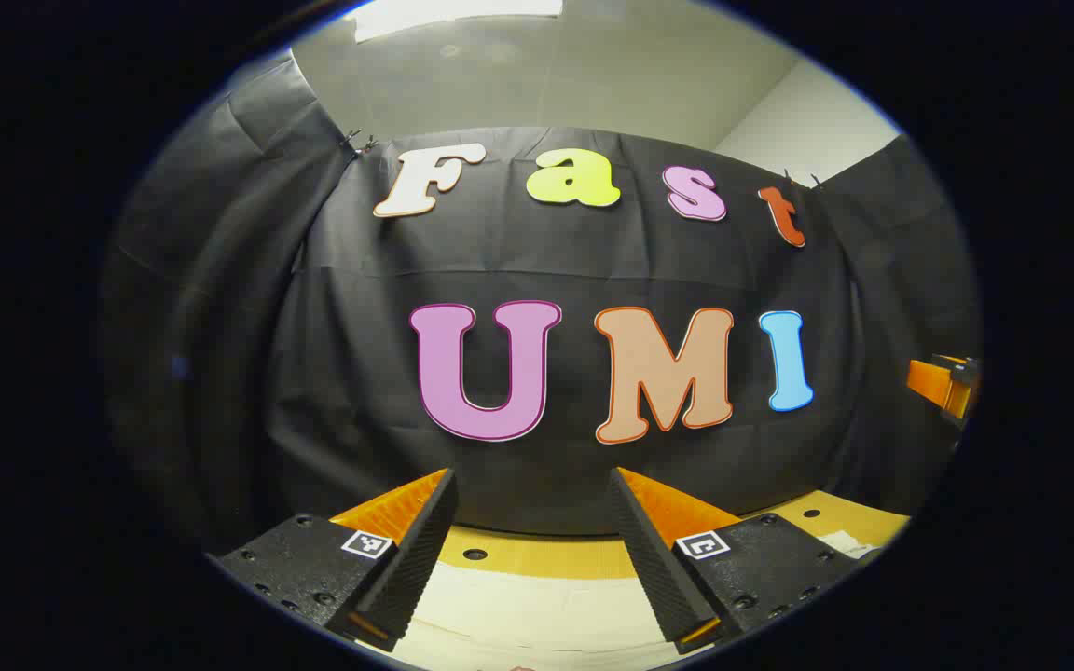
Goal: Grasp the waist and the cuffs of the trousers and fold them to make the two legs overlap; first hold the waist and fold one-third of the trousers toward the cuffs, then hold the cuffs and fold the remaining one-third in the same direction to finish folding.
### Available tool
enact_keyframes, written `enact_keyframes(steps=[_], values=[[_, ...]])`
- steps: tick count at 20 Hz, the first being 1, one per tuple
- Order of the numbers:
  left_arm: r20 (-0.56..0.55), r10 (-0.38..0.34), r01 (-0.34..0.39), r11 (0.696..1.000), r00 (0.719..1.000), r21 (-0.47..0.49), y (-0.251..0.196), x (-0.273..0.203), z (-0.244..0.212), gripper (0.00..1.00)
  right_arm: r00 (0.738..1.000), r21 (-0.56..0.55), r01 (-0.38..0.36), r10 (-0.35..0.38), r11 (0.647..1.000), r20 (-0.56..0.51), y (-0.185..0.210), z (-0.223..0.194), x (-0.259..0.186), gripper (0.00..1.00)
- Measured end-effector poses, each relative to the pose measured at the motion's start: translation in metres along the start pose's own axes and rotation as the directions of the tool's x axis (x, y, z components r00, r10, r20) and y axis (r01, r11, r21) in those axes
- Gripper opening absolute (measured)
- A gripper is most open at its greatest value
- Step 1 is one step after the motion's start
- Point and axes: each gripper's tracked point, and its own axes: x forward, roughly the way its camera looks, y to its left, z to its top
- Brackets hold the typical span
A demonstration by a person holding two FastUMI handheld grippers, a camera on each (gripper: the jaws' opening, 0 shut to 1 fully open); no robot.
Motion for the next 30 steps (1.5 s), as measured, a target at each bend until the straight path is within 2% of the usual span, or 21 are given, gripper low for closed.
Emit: enact_keyframes(steps=[2, 6, 7, 14, 22, 25, 30], values=[[0.002, 0.009, -0.009, 1.000, 1.000, 0.005, 0.005, 0.000, 0.001, 0.92, 1.000, -0.003, -0.003, 0.003, 1.000, 0.027, 0.001, 0.007, 0.000, 0.94], [-0.004, 0.034, -0.034, 0.999, 0.999, 0.029, 0.015, -0.002, 0.002, 0.94, 0.999, -0.029, -0.004, 0.006, 1.000, 0.049, 0.000, 0.013, 0.002, 0.97], [0.000, 0.042, -0.042, 0.998, 0.999, 0.040, 0.019, -0.003, 0.004, 0.94, 0.999, -0.024, -0.004, 0.005, 1.000, 0.045, -0.001, 0.012, 0.003, 0.94], [0.034, 0.071, -0.074, 0.994, 0.997, 0.082, 0.034, -0.012, 0.018, 0.94, 1.000, -0.026, -0.007, 0.007, 1.000, 0.006, -0.008, 0.006, 0.006, 0.97], [0.015, 0.062, -0.063, 0.995, 0.998, 0.073, 0.034, -0.016, 0.016, 0.92, 0.998, -0.178, -0.064, 0.059, 0.982, -0.033, -0.025, -0.006, -0.003, 0.96], [0.012, 0.058, -0.059, 0.996, 0.998, 0.064, 0.034, -0.015, 0.017, 0.94, 0.995, -0.285, -0.084, 0.068, 0.955, -0.067, -0.045, -0.017, -0.010, 0.97], [-0.003, 0.061, -0.061, 0.996, 0.998, 0.068, 0.034, -0.014, 0.012, 0.94, 0.987, -0.446, -0.131, 0.075, 0.885, -0.141, -0.079, -0.047, -0.033, 0.98]])
